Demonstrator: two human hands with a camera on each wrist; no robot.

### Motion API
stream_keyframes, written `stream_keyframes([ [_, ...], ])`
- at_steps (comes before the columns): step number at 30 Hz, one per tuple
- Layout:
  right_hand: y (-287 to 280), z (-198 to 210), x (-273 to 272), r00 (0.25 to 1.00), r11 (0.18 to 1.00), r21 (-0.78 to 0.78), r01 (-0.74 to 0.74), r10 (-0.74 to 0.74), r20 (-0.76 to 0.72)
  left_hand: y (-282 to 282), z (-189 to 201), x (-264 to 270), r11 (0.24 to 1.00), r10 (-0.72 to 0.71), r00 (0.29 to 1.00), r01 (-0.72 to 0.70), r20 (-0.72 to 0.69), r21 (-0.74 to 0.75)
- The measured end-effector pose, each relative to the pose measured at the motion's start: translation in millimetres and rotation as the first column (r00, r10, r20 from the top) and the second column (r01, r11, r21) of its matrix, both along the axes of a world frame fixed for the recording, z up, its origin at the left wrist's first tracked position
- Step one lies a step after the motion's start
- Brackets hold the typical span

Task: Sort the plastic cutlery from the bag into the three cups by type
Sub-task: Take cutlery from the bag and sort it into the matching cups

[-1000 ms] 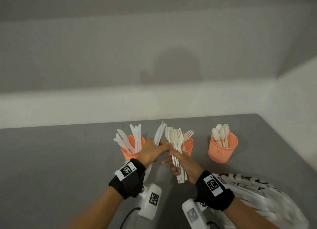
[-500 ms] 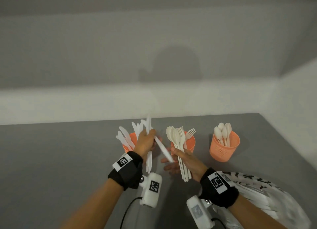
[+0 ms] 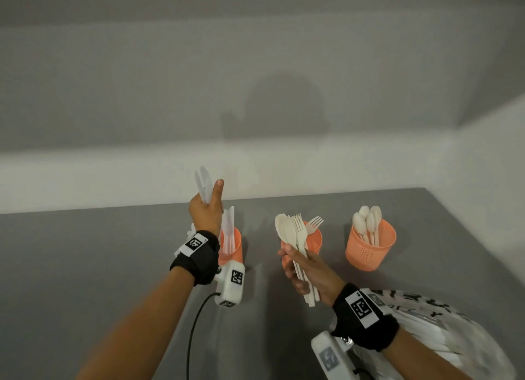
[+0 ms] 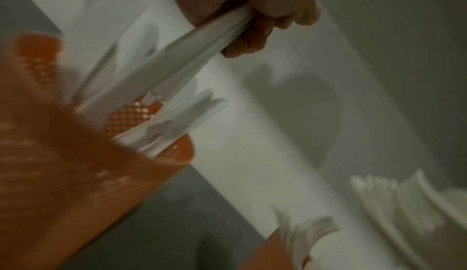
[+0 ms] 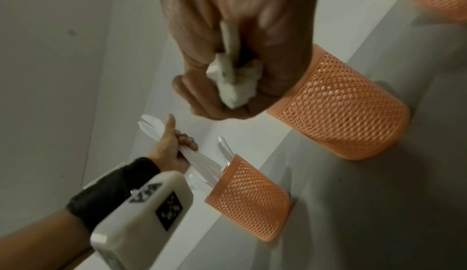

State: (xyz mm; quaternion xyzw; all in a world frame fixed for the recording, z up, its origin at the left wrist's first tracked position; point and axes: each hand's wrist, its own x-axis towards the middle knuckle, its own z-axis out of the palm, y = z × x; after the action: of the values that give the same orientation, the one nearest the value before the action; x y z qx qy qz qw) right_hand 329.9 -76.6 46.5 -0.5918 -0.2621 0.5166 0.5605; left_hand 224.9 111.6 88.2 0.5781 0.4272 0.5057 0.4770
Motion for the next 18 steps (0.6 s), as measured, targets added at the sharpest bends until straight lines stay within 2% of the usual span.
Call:
stream_keyframes([
  [4,-2.0,-0.6,1.0,1.0,1.0,0.011,-0.007,0.007,0.015,-2.9,-33.5,-4.4,0.996,-0.069,0.99,0.075,-0.127,0.046],
  [9,-2.0,-4.0,0.5,0.999,0.999,0.02,0.026,-0.027,0.039,3.4,-46.5,-9.4,0.973,-0.051,0.951,0.116,-0.304,0.2],
  [12,-1.3,-6.3,-0.5,0.997,0.998,0.04,0.04,-0.042,0.062,6.1,-50.8,-11.9,0.916,-0.078,0.878,0.25,-0.473,0.313],
  [14,-2.0,-6.9,-0.8,0.996,0.997,0.066,0.035,-0.041,0.082,3.8,-49.7,-13.7,0.858,0.01,0.807,0.296,-0.591,0.419],
  [16,-2.3,-6.8,-0.3,0.996,0.995,0.087,0.042,-0.049,0.077,-4.7,-42.3,-13.3,0.792,0.101,0.831,0.266,-0.548,0.549],
  [18,-2.0,-6.8,-0.2,0.996,0.994,0.1,0.047,-0.054,0.067,-25.9,-27.2,-11.6,0.827,-0.004,0.903,0.245,-0.43,0.506],
])
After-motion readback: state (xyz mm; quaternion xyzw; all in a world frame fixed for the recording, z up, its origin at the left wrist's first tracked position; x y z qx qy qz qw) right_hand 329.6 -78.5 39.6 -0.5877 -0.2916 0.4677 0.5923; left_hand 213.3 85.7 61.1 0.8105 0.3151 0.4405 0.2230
